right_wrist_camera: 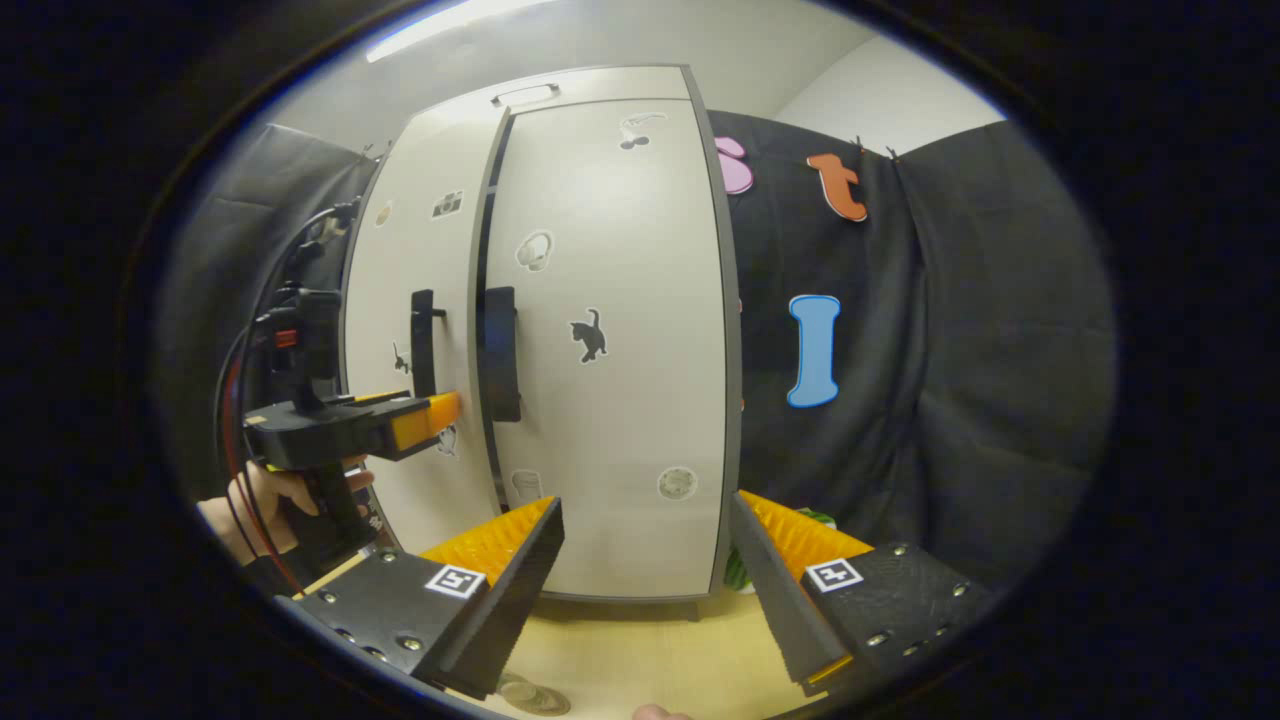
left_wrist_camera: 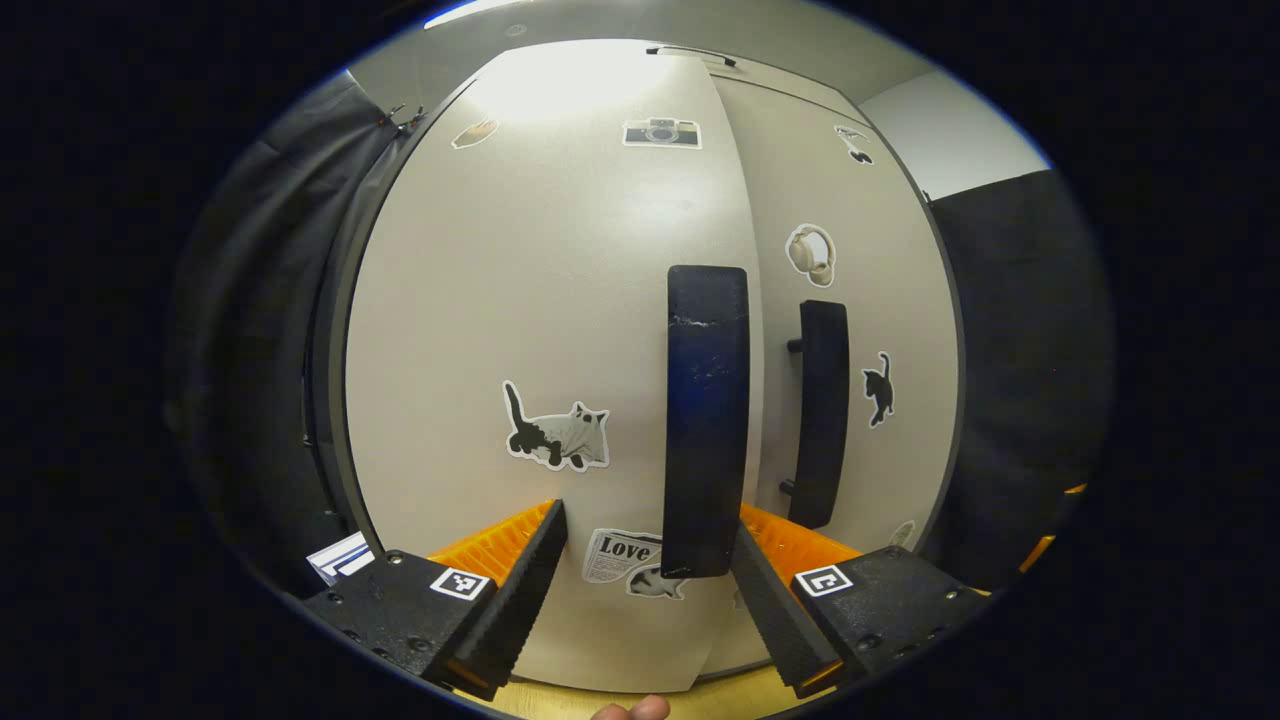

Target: Grasp the bottle in the cabinet with the left hand and place it on the coaster, then close the right door with the right hand and the left door with the left hand.

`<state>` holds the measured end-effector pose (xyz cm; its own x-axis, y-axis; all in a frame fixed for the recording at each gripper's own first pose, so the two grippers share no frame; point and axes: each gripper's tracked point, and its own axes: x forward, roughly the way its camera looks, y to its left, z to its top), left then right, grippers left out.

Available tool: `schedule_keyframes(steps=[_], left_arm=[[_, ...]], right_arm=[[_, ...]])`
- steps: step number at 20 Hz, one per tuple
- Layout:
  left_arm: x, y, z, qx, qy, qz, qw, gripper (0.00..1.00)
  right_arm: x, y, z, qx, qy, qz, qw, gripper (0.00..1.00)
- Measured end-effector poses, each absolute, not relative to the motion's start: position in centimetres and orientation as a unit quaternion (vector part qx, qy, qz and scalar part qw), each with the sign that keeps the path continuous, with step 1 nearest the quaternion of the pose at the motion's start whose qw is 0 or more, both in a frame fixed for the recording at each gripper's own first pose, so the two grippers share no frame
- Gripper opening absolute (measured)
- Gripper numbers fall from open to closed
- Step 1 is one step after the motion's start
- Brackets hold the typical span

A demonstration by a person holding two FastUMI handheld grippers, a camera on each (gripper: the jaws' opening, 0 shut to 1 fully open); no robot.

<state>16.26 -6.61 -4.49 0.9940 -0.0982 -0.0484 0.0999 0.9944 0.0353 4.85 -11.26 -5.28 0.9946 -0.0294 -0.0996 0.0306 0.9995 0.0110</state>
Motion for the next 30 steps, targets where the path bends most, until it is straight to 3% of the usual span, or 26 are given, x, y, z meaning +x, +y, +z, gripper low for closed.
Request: schedule_keyframes(steps=[7,15,22,30], left_arm=[[15.8,-7.1,-4.1,0.016,0.026,-0.040,0.999,0.95],[8.0,-7.3,-2.1,0.030,0.023,-0.046,0.998,0.95],[0.4,-5.6,-1.8,0.005,0.046,-0.017,0.999,0.95],[-3.4,-4.3,-1.1,-0.014,0.048,0.010,0.999,0.92]], right_arm=[[2.9,-10.6,-4.4,0.006,0.047,-0.008,0.999,1.00],[2.7,-10.0,-2.0,0.011,0.035,-0.002,0.999,1.00],[1.7,-9.5,-1.0,-0.001,0.027,0.003,1.000,1.00],[1.0,-8.1,-0.7,0.000,0.025,0.018,1.000,1.00]])
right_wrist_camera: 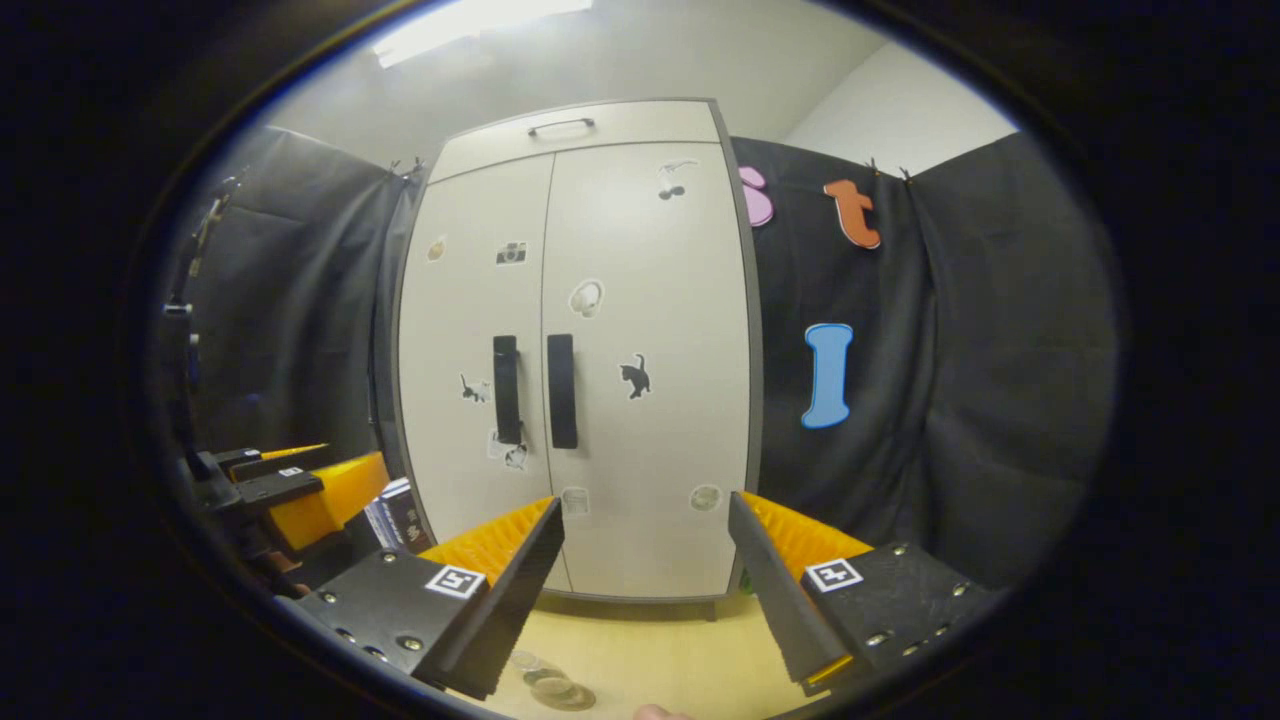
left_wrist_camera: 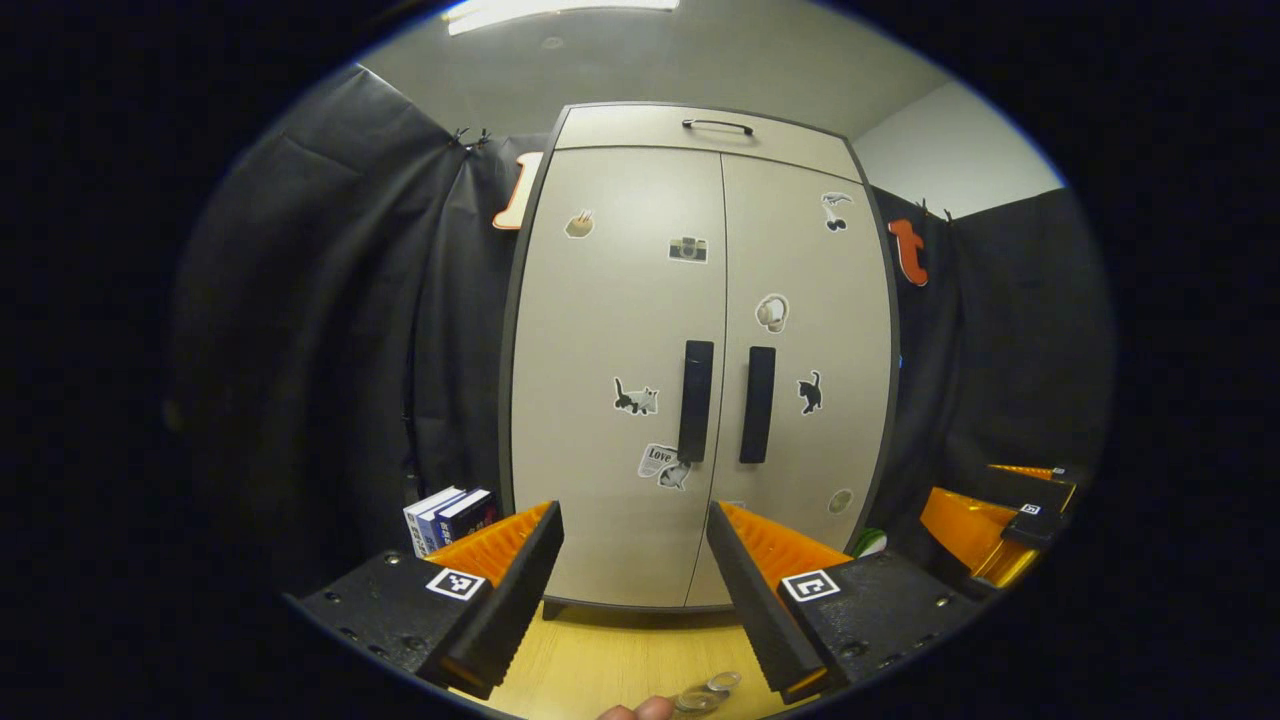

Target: Grasp the bottle in the cabinet with the left hand and place it on the coaster, then close the right door with the right hand and the left door with the left hand.

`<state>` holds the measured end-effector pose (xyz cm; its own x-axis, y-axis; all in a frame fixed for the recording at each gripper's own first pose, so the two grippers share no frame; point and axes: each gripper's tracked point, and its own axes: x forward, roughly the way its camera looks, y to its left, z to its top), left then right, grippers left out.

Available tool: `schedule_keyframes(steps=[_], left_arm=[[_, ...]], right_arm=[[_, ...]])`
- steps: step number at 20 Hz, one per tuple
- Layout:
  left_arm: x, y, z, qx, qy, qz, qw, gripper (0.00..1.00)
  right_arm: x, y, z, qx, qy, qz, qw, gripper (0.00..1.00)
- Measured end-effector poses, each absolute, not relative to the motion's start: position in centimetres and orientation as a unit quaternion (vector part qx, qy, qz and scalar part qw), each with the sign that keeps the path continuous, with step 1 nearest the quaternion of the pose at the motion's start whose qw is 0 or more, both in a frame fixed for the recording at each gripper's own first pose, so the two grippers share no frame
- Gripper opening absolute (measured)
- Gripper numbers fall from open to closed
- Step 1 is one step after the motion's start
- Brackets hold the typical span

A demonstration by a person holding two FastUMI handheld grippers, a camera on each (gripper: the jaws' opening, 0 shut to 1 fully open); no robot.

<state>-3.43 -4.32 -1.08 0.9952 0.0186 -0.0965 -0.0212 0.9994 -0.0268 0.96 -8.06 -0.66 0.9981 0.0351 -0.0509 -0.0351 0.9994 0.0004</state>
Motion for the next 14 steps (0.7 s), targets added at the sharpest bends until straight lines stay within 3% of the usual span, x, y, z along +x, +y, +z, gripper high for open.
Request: schedule_keyframes(steps=[14], left_arm=[[-5.1,-4.8,-1.2,-0.014,0.054,0.007,0.998,0.93]], right_arm=[[0.2,-8.7,-0.7,0.012,0.031,0.014,0.999,1.00]])
